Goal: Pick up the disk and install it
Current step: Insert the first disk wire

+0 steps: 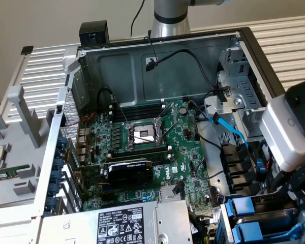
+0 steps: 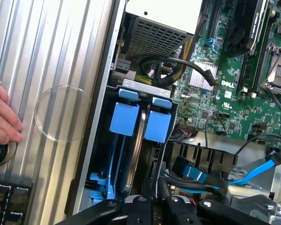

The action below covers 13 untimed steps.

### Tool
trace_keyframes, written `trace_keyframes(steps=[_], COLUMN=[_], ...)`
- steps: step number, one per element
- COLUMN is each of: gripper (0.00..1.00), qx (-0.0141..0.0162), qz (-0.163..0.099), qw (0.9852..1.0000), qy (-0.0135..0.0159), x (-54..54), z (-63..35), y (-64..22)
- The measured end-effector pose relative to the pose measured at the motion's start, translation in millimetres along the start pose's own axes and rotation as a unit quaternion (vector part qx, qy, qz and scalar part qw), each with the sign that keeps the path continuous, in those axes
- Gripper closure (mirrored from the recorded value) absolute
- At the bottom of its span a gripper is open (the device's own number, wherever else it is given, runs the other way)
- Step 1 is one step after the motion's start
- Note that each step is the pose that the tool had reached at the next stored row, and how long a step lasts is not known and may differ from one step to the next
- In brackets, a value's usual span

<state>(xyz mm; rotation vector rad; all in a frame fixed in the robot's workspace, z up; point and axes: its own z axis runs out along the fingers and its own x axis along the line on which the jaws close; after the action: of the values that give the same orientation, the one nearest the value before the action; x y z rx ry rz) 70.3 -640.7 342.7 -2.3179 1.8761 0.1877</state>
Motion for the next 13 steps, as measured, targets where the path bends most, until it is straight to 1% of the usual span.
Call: trace_keyframes(steps=[3,4,6,9,11,13], gripper=[0.83,0.83,0.83,0.83,0.83,0.83], qx=[0.0,-0.0001,-0.0005,-0.0017,-0.0041,-0.0067], qz=[0.0,0.0,0.0,0.0,0.001,0.001], qw=[1.0,1.0,1.0,1.0,0.9999,0.9999], qy=[0.0001,0.0005,0.0022,0.0066,0.01,0.0147], x=[-2.8,-4.1,-6.6,-9.3,-10.3,-11.1], z=[-5.7,-7.2,-8.5,-9.1,-9.2,-9.4], y=[-0.6,-0.9,-1.4,-2.0,-2.0,-2.3])
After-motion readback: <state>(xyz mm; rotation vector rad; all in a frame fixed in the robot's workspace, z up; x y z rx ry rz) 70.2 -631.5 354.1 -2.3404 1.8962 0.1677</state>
